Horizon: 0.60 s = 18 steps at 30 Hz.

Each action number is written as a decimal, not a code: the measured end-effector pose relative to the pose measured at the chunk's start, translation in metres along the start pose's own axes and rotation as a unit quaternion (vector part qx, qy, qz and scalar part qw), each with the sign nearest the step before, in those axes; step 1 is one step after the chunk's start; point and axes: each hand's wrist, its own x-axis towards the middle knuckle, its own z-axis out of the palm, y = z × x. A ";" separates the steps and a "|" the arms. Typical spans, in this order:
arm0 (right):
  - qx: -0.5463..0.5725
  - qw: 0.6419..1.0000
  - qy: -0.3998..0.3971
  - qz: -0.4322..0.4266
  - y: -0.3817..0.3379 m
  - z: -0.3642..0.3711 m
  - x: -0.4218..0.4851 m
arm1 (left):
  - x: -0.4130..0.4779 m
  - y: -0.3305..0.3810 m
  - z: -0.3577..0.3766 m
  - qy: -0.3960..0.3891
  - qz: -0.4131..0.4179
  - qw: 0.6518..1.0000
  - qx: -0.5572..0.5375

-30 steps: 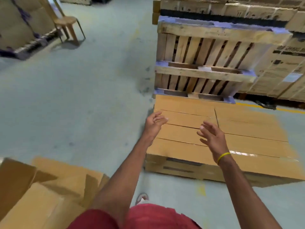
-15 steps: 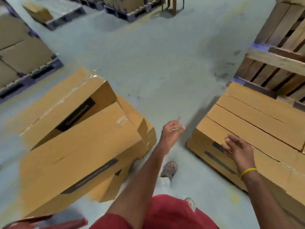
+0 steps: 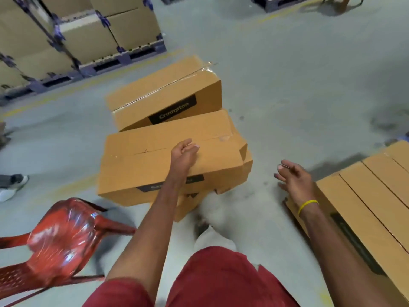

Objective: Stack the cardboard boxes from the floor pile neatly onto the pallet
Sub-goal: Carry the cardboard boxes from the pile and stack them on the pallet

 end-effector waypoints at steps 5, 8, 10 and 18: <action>-0.035 0.999 -0.005 -0.006 -0.004 0.044 0.005 | 0.025 -0.014 -0.055 0.036 -0.005 0.999 -0.022; -0.055 0.998 0.016 -0.012 -0.002 0.072 0.014 | 0.042 -0.021 -0.091 0.051 -0.017 0.998 -0.035; -0.069 0.997 0.034 -0.015 -0.001 0.094 0.022 | 0.055 -0.027 -0.123 0.073 -0.014 0.997 -0.037; -0.133 0.986 0.097 0.010 0.007 0.165 0.052 | 0.122 -0.045 -0.262 0.272 0.025 0.962 0.002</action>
